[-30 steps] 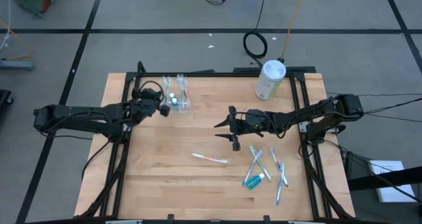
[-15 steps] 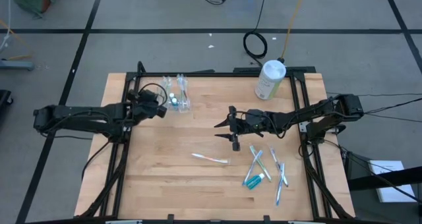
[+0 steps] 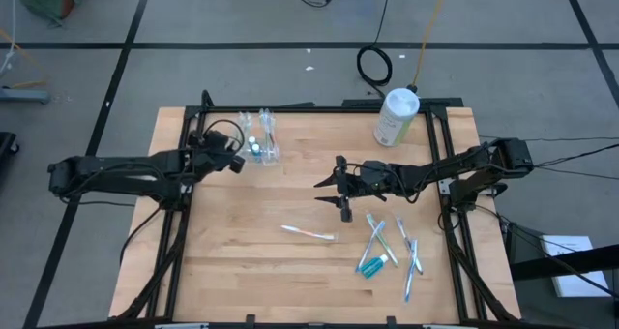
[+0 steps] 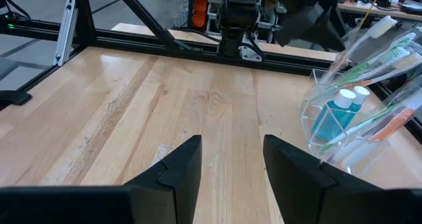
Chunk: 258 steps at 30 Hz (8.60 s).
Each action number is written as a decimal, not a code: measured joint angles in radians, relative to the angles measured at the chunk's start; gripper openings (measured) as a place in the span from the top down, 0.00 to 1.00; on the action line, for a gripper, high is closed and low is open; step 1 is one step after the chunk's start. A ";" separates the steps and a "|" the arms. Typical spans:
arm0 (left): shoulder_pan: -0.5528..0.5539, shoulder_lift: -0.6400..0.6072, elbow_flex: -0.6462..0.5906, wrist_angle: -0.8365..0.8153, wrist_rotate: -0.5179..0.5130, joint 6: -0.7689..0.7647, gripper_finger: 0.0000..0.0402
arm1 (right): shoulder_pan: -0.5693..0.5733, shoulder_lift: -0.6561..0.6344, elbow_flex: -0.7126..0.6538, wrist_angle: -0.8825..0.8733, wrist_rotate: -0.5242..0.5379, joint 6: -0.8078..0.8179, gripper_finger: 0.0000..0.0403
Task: Pick & Place toothbrushing station
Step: Put the blue mouthwash into the transparent organizer
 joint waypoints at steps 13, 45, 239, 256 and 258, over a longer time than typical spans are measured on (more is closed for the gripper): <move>-0.023 -0.069 0.234 -0.031 0.055 0.121 0.60 | 0.002 0.000 0.000 -0.008 0.000 0.000 0.61; -0.023 0.009 0.232 0.088 0.285 0.160 0.60 | 0.616 -0.014 -0.002 -0.895 -0.032 0.285 0.61; -0.078 0.938 0.738 0.205 1.165 0.178 0.60 | 0.087 0.021 -0.075 -0.008 0.298 -1.223 0.76; -0.070 0.930 0.737 0.242 1.120 0.187 0.61 | 0.090 0.019 -0.074 0.004 0.337 -1.230 0.72; -0.066 0.931 0.736 0.238 1.121 0.187 0.61 | 0.090 0.019 -0.074 0.003 0.336 -1.230 0.73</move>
